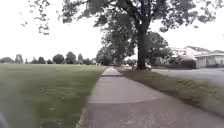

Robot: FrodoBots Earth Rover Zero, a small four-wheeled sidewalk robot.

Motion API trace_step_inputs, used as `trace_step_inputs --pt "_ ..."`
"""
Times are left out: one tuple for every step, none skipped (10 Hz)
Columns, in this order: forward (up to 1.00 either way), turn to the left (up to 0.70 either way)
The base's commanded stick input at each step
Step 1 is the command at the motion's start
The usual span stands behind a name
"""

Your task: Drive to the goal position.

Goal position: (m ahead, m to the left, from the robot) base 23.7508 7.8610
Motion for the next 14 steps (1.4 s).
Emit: trace_step_inputs --pt "0.70 -0.35" --pt "0.70 -0.35" --pt "0.70 -0.35" --pt "0.70 0.00" --pt "0.70 0.00" --pt "0.70 0.00" --pt "0.70 0.00" --pt "0.70 0.00" --pt "0.70 0.00" --pt "0.70 0.00" --pt "0.70 0.00" --pt "0.70 0.23" --pt "0.70 0.35" --pt "0.70 0.35"
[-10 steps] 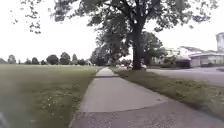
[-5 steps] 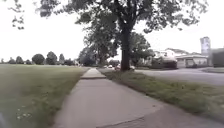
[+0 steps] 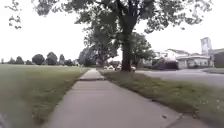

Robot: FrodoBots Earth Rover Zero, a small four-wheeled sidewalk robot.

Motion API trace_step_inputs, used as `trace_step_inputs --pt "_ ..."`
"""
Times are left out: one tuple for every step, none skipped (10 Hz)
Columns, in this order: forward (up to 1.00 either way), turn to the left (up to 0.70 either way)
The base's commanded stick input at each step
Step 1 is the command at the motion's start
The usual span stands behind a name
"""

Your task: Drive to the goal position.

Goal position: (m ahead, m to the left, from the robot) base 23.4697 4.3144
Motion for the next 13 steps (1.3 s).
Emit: trace_step_inputs --pt "0.70 0.35" --pt "0.70 0.23" --pt "0.70 0.00" --pt "0.70 0.00" --pt "0.70 0.00" --pt "0.70 0.00" --pt "0.70 0.00" --pt "0.70 0.00" --pt "0.70 0.00" --pt "0.70 0.00" --pt "0.70 0.00" --pt "0.70 0.00" --pt "0.70 0.00"
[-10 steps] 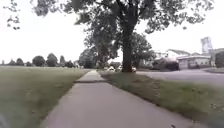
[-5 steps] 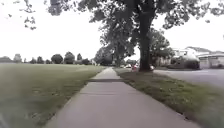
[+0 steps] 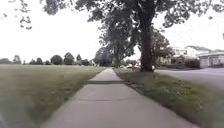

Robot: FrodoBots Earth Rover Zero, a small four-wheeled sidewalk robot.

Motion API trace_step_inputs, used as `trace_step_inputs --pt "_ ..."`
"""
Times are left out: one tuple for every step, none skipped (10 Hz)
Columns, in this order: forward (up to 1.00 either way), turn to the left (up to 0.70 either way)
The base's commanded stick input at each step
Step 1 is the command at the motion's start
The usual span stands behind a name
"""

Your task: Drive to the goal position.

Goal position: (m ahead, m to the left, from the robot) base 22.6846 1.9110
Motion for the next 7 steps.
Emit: trace_step_inputs --pt "0.70 0.00" --pt "0.70 0.00" --pt "0.70 0.00" --pt "0.70 0.00" --pt "0.70 0.00" --pt "0.70 0.00" --pt "0.70 0.00"
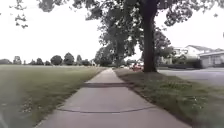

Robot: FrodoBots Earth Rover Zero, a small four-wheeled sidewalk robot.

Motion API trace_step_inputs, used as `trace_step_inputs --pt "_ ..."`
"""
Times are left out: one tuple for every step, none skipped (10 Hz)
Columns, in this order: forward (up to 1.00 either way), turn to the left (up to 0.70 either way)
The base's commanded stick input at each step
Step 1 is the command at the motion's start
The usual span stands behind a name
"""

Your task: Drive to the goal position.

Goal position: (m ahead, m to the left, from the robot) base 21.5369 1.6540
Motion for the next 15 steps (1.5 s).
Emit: trace_step_inputs --pt "0.70 0.00" --pt "0.70 0.00" --pt "0.70 0.00" --pt "0.70 0.00" --pt "0.70 0.00" --pt "0.70 0.00" --pt "0.70 0.00" --pt "0.70 0.00" --pt "0.70 0.00" --pt "0.70 0.23" --pt "0.70 0.35" --pt "0.70 0.35" --pt "0.70 0.19" --pt "0.70 0.00" --pt "0.70 0.00"
